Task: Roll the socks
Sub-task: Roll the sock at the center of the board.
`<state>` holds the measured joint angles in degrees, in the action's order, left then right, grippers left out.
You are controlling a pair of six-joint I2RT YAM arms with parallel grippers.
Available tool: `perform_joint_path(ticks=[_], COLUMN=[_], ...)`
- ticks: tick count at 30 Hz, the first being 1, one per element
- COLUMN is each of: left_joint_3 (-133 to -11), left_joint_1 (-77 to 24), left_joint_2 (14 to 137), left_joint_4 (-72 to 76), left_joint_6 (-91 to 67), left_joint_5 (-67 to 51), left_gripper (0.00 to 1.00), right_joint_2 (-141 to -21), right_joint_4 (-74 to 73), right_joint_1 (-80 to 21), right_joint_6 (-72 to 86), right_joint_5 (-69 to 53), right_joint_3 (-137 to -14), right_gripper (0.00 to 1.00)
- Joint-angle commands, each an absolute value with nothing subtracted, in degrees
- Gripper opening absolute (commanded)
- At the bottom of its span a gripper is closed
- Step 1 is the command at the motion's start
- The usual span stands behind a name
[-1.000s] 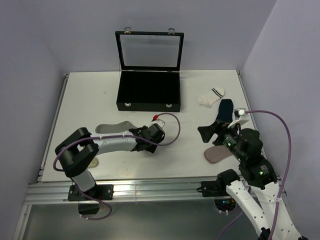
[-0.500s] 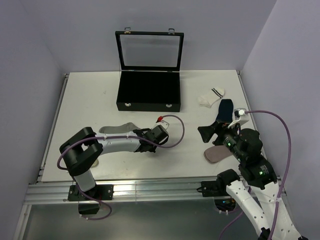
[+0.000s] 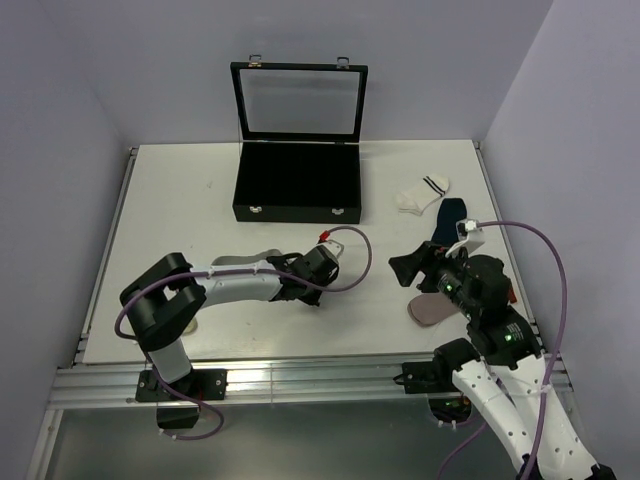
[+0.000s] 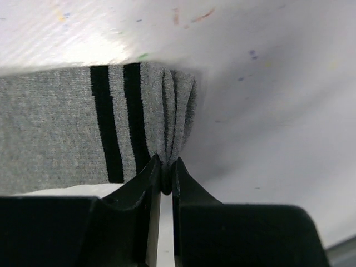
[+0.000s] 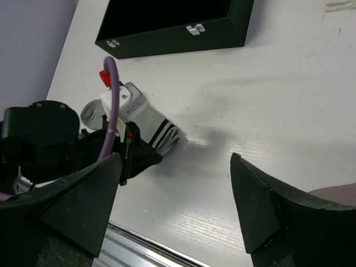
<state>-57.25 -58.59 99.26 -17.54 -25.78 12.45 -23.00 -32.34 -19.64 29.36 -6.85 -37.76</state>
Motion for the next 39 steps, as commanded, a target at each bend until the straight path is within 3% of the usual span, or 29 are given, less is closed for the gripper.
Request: perform_joint_path(ticks=[1, 5, 12, 19, 29, 39], left_joint_3=[-56.0, -53.5, -46.9, -41.2, -40.1, -39.8], left_joint_1=[-57.0, -54.0, -49.1, -47.8, -47.2, -46.8], left_joint_2=[98.4, 97.6, 97.3, 97.8, 98.6, 98.8], left_joint_4=[-13.2, -7.1, 6.6, 16.2, 17.4, 17.4], left_joint_6=[-30.5, -35.7, -45.1, -51.9, -51.9, -51.0], left_joint_5=[-0.7, -9.5, -20.4, -23.4, -22.1, -22.5], left_gripper=[0.01, 0.01, 0.01, 0.01, 0.01, 0.01], right_joint_2=[-24.3, -26.5, -32.8, -46.9, -67.9, -78.2], right_joint_4=[-27.3, -25.5, -23.5, -21.0, -18.3, -15.6], right_joint_1=[-20.0, -20.0, -21.3, -28.9, -37.6, -41.7], right_joint_6=[32.3, 35.5, 45.1, 53.3, 60.9, 64.4], right_joint_5=[-7.5, -6.9, -3.3, 3.5, 4.9, 4.1], right_joint_3=[-35.8, -33.5, -30.4, -32.0, -39.8, -43.0], right_gripper=[0.86, 0.93, 0.87, 0.77, 0.69, 0.63])
